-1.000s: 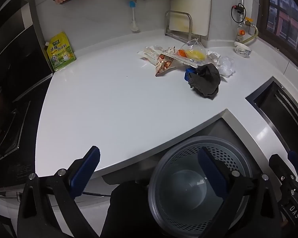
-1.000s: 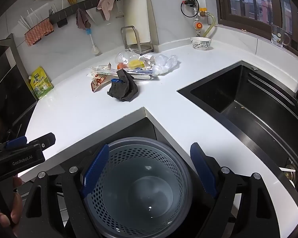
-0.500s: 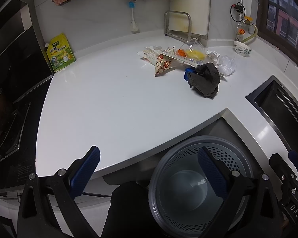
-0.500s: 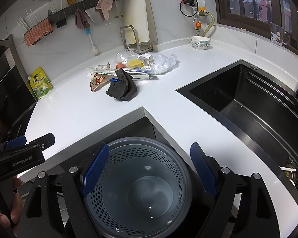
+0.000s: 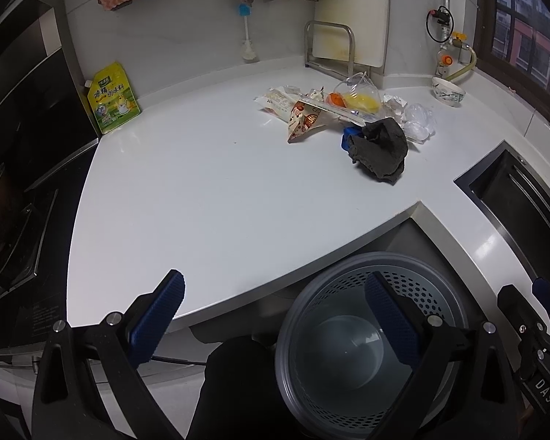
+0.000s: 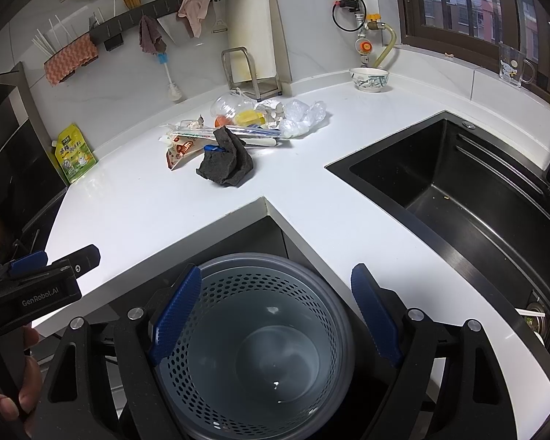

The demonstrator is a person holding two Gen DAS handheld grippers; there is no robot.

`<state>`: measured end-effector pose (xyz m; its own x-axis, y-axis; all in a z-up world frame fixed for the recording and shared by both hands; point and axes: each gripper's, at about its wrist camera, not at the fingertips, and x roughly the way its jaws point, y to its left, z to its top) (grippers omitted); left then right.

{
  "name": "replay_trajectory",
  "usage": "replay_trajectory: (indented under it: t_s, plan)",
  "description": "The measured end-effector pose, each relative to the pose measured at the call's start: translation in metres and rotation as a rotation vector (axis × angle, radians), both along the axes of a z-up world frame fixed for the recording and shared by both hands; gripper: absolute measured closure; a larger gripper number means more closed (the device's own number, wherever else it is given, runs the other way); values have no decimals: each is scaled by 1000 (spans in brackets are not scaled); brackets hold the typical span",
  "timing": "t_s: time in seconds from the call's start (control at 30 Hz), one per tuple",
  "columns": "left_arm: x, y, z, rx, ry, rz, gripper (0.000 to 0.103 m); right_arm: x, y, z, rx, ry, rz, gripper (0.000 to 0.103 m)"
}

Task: Collect trash

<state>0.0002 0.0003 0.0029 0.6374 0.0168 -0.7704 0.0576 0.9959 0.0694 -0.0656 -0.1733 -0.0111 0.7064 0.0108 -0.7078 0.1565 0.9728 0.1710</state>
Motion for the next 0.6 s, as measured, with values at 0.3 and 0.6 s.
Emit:
replay_trajectory:
  t_s: [0.3,0.6]
  plan:
    - [0,1,1,-2,-4,1,6,0,2,-1,0,-1,0,23]
    - [-1,1,1,-2,-5,0,6,-1,1,-1,-2,1,1,23]
